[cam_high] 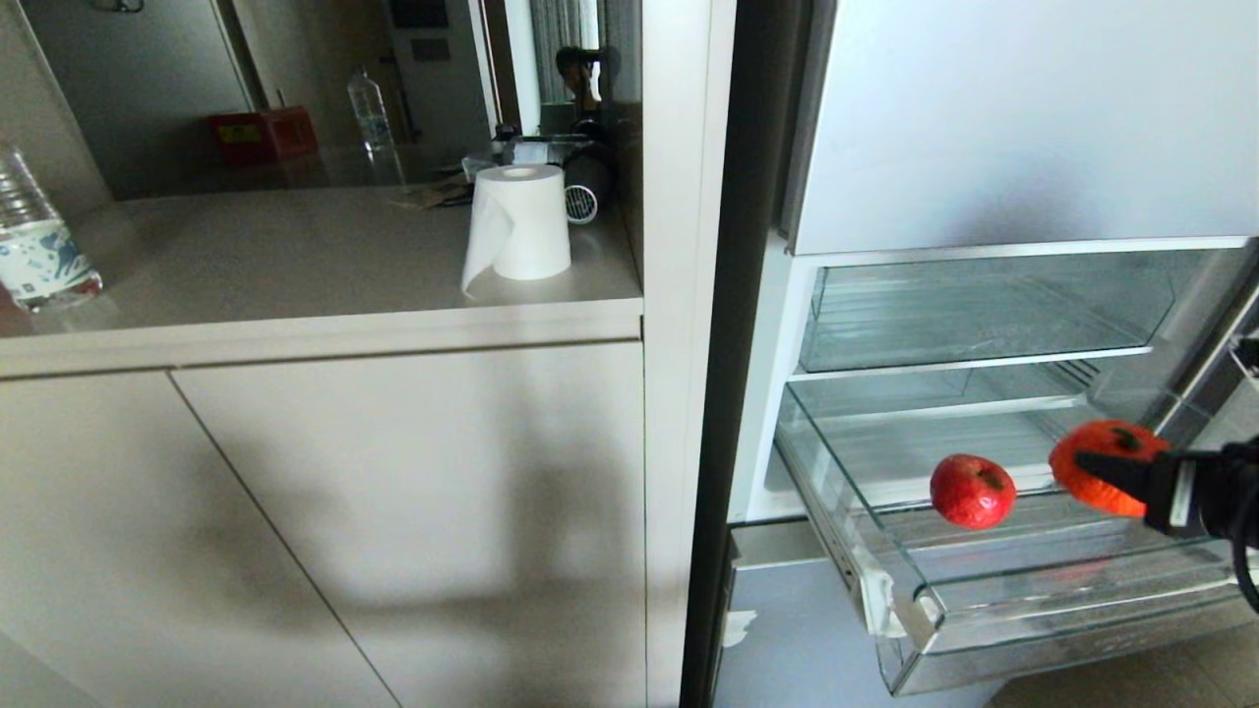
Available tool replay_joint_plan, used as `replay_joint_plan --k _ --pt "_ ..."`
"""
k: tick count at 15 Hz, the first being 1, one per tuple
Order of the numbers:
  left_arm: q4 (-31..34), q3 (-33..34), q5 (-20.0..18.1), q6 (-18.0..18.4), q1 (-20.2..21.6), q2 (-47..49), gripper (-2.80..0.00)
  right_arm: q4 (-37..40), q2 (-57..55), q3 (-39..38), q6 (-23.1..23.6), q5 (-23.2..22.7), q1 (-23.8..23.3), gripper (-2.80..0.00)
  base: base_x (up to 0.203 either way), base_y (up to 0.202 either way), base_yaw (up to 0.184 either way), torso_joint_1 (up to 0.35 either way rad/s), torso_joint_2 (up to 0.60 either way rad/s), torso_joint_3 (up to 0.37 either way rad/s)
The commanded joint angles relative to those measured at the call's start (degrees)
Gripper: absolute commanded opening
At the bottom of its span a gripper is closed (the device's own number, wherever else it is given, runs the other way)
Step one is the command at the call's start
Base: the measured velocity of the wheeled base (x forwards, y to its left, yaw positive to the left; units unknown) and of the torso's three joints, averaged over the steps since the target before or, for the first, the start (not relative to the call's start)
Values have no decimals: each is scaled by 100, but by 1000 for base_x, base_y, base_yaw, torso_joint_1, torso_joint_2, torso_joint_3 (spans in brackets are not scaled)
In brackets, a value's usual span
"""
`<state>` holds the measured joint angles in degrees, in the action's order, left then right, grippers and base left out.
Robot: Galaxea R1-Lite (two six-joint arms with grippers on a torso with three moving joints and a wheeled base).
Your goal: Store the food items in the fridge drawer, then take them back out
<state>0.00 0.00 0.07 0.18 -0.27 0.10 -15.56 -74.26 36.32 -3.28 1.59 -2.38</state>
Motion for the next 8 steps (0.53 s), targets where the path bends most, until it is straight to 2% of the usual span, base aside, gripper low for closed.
replay_joint_plan --k 1,4,7,8 --pt "0 0 1 -1 0 -1 -280 -111 -1420 617 -72 78 -266 -280 0 0 0 0 0 0" --pt "0 -4 1 -1 0 2 -280 -229 -2222 1174 -234 185 -541 -280 0 0 0 0 0 0" --pt "0 0 1 -1 0 8 -280 -259 -2653 1421 -364 201 -710 -280 0 0 0 0 0 0" --pt "0 -9 1 -1 0 8 -280 -327 -2795 1461 -371 207 -762 0 0 0 0 0 0 0"
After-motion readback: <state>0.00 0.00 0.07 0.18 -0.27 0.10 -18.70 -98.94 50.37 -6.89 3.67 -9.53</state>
